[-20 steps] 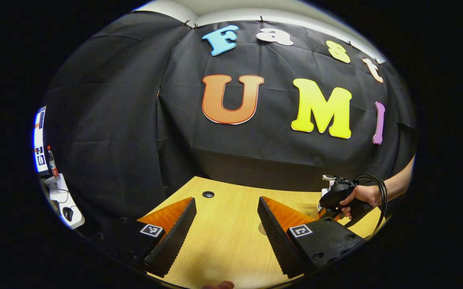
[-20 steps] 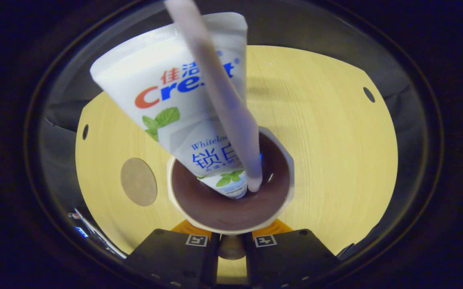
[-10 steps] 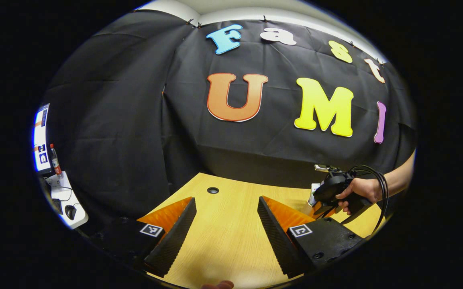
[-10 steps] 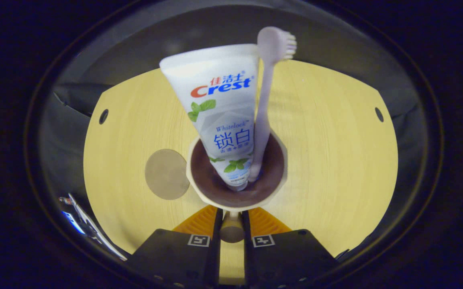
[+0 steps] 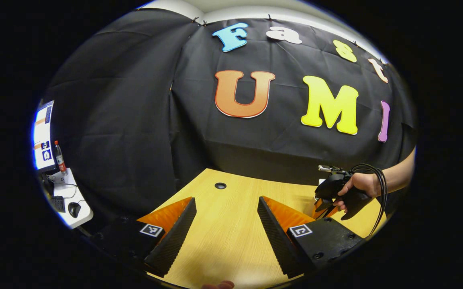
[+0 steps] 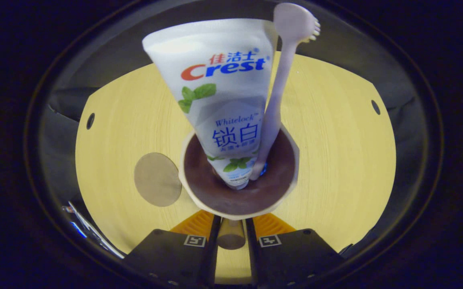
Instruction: Put the toothbrush and toothpaste on the desktop into the cup, then pick up the cup and place it on the coaster on the desktop.
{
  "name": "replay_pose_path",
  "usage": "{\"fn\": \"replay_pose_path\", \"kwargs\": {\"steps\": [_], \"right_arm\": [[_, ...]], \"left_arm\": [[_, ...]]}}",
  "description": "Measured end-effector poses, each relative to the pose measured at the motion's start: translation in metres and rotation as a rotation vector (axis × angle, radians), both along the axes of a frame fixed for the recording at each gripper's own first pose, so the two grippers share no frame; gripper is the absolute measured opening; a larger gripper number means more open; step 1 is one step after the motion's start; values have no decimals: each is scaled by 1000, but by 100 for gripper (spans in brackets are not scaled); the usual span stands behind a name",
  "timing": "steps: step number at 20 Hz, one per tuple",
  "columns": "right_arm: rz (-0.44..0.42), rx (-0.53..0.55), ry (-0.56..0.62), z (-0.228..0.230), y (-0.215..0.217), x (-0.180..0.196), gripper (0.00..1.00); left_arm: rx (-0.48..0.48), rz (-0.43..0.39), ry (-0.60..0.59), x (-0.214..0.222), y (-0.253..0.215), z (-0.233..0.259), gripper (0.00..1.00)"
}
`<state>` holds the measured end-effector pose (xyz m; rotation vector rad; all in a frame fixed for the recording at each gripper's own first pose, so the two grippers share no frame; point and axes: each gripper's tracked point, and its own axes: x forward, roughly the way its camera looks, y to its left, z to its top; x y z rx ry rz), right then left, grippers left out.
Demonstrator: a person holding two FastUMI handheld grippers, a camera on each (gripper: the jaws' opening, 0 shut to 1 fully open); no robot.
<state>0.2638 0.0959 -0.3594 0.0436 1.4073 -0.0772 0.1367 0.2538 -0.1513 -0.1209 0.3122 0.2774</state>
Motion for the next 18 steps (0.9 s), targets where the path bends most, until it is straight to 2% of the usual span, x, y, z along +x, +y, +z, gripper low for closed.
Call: {"fn": "replay_pose_path", "kwargs": {"steps": [4,8,10,11,13,15,18], "right_arm": [[-39,30,-3,7,2,9,36],[-54,44,26,5,4,14,31],[-61,72,43,1,9,13,38],[-61,62,56,-1,8,11,35],[-52,38,73,-6,4,11,37],[-51,16,76,-7,5,8,25],[-41,5,64,-1,4,6,25]], "left_arm": [[-1,-7,23,2,0,-4,98],[-28,-2,36,10,1,-12,99],[-30,-4,40,16,-1,-14,99],[-35,-6,44,17,-3,-15,98],[-44,-11,49,18,-4,-17,98],[-54,-9,57,17,-3,-21,98],[-54,-11,57,16,-3,-21,98]]}}
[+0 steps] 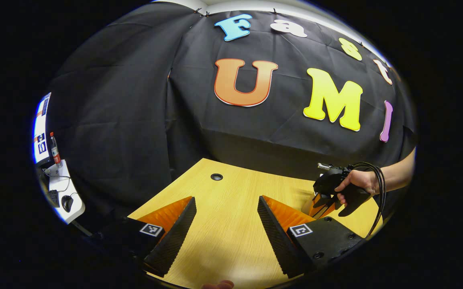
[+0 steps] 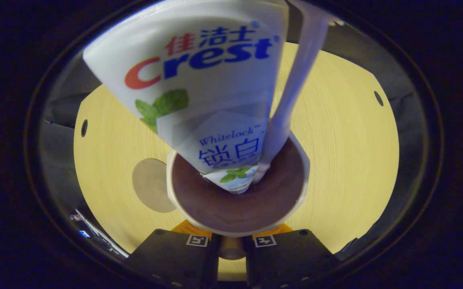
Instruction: Put the toothbrush and toothpaste on the desktop into the cup, then pick up the cup and place it on the coaster on the desktop.
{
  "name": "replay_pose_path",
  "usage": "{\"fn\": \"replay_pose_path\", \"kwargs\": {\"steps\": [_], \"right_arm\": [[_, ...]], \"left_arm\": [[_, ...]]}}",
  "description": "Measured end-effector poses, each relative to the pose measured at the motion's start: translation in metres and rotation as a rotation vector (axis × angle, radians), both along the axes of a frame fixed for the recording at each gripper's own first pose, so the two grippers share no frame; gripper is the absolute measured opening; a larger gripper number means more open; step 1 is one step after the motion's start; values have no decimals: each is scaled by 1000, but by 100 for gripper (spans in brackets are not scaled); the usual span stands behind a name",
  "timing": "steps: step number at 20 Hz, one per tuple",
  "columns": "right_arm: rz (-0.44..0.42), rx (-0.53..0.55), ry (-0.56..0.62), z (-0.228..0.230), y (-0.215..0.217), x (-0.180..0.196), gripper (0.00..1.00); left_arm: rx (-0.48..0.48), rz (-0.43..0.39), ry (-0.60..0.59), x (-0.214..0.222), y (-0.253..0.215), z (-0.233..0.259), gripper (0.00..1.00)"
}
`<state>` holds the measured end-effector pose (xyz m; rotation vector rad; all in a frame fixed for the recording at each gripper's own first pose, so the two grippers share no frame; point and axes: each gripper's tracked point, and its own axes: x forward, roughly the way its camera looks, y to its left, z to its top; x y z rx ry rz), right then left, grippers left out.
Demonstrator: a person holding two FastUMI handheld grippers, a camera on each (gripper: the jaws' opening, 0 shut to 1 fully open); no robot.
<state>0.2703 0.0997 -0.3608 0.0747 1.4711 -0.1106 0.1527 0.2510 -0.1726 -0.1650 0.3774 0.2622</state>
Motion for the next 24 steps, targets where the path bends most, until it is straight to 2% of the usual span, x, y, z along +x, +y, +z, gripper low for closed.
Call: {"fn": "replay_pose_path", "kwargs": {"steps": [2,6,13,19,24], "right_arm": [[2,-11,-33,7,-2,5,25],[-10,43,-11,7,14,-6,25],[34,121,-107,29,52,-5,25],[151,120,-135,34,96,-15,25],[197,107,-127,23,125,-21,25]], "left_arm": [[3,-1,-4,-2,3,1,98],[9,-2,-5,-6,6,1,98],[21,-11,7,-17,13,-3,98],[43,0,1,-25,24,-1,98],[46,23,1,-33,36,0,98]]}}
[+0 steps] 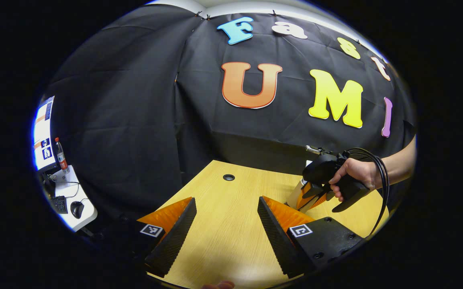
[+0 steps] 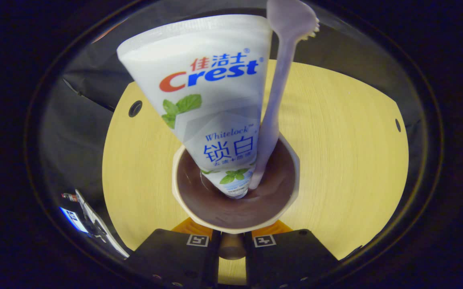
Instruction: Put the toothbrush and toothpaste on the desktop into the cup, then pick up the cup and place it on the coaster on the desktop.
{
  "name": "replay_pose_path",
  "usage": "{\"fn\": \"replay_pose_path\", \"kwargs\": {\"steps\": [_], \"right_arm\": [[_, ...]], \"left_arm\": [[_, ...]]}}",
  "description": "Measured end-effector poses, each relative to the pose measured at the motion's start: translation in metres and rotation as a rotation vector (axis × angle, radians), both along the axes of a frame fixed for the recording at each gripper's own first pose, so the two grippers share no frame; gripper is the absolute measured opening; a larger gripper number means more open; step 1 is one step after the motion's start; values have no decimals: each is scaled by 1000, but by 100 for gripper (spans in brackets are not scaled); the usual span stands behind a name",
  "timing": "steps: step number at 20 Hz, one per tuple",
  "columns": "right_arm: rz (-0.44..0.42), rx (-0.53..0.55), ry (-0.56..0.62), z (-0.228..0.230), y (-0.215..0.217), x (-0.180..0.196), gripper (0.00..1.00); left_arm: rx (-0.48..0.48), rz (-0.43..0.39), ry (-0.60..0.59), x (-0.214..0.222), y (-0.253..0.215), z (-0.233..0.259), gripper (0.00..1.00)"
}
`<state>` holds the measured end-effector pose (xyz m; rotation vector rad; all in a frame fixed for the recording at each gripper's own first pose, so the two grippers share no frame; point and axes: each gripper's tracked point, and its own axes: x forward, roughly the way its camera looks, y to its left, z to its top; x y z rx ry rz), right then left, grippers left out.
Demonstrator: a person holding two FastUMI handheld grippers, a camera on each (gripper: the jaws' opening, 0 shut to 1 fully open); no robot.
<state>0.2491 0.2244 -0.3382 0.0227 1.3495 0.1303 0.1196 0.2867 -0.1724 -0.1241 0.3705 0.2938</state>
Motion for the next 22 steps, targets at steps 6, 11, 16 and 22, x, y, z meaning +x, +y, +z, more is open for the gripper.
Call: {"fn": "replay_pose_path", "kwargs": {"steps": [6,11,16,22], "right_arm": [[6,-50,3,-20,7,-6,24],[18,-62,-2,-21,5,-7,25],[4,-4,-11,-4,10,-19,87],[-75,126,-127,71,-20,-59,97]], "left_arm": [[8,8,12,-9,8,-5,98],[11,8,10,-13,8,-1,98],[26,-30,-1,-12,-4,13,98],[51,-107,-40,-2,-35,44,98]]}}
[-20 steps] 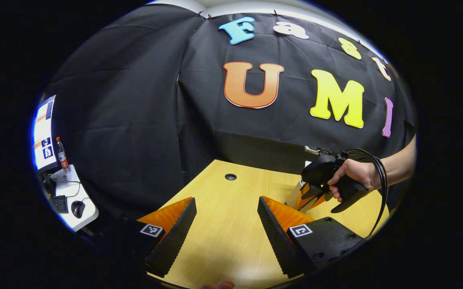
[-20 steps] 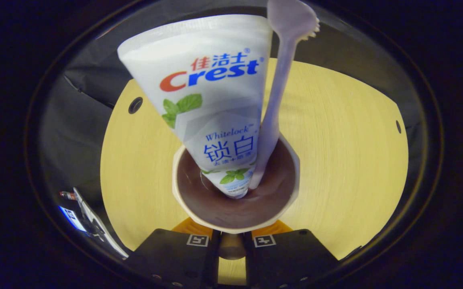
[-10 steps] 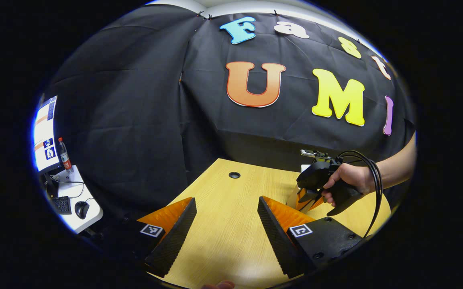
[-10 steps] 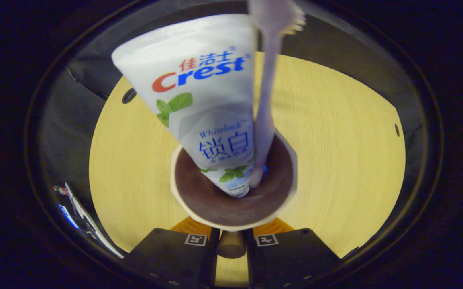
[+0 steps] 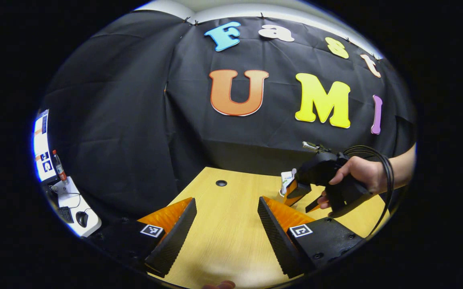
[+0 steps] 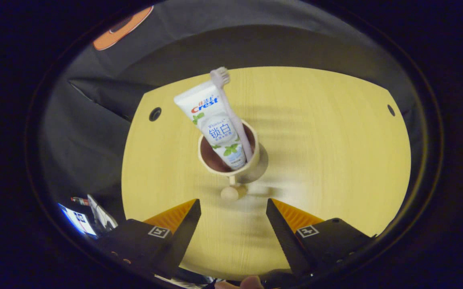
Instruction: Put the toothbrush and toothpaste on the desktop into the cup, then pick up the cup and place it on the coaster on the desktop.
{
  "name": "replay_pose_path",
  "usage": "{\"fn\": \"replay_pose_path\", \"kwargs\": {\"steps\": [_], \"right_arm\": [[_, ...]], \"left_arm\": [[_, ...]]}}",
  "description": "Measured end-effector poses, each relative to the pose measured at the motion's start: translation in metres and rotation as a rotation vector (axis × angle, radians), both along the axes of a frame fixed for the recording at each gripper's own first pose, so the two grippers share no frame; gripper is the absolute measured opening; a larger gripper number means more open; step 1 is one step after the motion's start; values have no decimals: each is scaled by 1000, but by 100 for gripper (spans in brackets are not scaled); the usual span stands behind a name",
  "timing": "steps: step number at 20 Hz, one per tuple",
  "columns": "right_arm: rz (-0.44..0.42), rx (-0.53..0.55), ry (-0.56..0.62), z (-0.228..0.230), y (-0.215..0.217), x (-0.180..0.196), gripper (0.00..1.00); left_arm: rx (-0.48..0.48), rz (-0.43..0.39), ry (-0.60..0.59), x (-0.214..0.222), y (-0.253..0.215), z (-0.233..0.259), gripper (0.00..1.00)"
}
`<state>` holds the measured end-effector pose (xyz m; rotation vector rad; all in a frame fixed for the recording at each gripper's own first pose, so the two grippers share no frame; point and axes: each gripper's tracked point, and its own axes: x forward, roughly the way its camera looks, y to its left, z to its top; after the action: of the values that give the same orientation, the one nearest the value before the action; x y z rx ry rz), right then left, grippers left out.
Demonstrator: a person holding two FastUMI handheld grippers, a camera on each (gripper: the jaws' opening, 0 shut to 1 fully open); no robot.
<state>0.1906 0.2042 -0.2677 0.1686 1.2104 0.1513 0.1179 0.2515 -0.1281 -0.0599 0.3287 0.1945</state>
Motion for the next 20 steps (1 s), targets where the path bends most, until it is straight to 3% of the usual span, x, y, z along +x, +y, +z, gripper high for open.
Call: {"fn": "replay_pose_path", "kwargs": {"steps": [1,2,8,15,20], "right_arm": [[-12,3,-53,17,-15,-6,94],[-26,-2,-107,36,-32,-15,97],[-97,-88,-531,156,-128,-51,97],[-141,-167,-991,289,-192,-113,97],[-195,-143,-1149,300,-191,-138,97]], "left_arm": [[2,-22,-9,3,-9,6,98],[-2,-45,-18,7,-21,14,98],[-23,-191,-86,33,-96,67,98],[-35,-295,-159,44,-162,129,98],[-17,-282,-231,34,-172,169,98]]}}
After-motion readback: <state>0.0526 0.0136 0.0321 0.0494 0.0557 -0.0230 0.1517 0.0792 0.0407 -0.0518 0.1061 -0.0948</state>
